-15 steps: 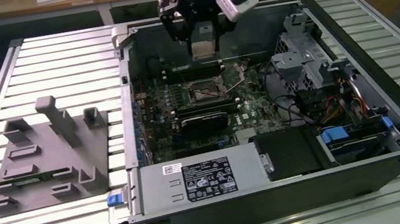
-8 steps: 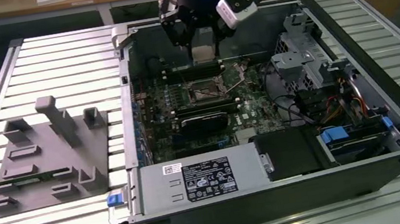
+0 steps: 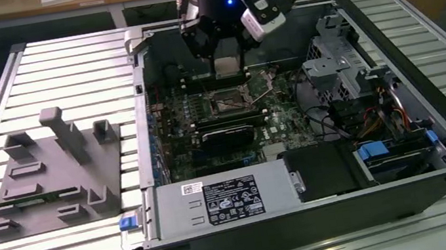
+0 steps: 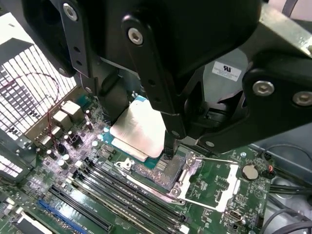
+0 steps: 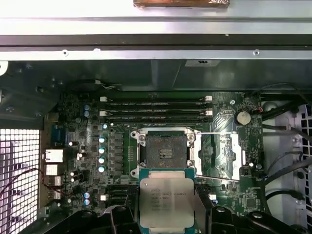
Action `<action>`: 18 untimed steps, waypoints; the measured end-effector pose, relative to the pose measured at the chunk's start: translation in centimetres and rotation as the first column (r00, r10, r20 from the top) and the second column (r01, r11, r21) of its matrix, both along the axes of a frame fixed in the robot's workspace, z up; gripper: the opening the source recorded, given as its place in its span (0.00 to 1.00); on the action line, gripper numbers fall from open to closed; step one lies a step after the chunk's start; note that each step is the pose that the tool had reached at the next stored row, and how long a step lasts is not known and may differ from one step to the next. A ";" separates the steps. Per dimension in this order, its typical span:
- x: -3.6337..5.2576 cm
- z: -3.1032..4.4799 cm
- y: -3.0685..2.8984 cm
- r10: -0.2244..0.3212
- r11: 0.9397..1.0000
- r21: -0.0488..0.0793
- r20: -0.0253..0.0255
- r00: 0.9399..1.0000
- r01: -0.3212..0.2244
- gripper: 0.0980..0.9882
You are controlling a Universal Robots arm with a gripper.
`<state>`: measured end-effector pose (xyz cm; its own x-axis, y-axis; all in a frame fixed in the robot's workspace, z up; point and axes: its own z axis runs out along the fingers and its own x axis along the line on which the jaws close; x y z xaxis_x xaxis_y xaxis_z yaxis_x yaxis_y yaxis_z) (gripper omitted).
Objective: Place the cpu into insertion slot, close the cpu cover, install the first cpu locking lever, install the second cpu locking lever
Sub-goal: 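Place the cpu into insertion slot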
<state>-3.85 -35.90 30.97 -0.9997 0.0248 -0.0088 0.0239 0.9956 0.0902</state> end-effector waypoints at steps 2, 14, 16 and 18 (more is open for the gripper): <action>0.00 -0.32 0.00 0.000 1.000 0.000 0.000 1.000 0.000 0.49; 0.00 -2.04 0.00 0.000 1.000 0.000 0.004 1.000 0.000 0.49; 0.00 -2.41 0.00 0.000 1.000 0.000 0.005 1.000 0.000 0.49; 0.00 -2.77 0.00 0.000 1.000 0.000 0.005 1.000 0.000 0.49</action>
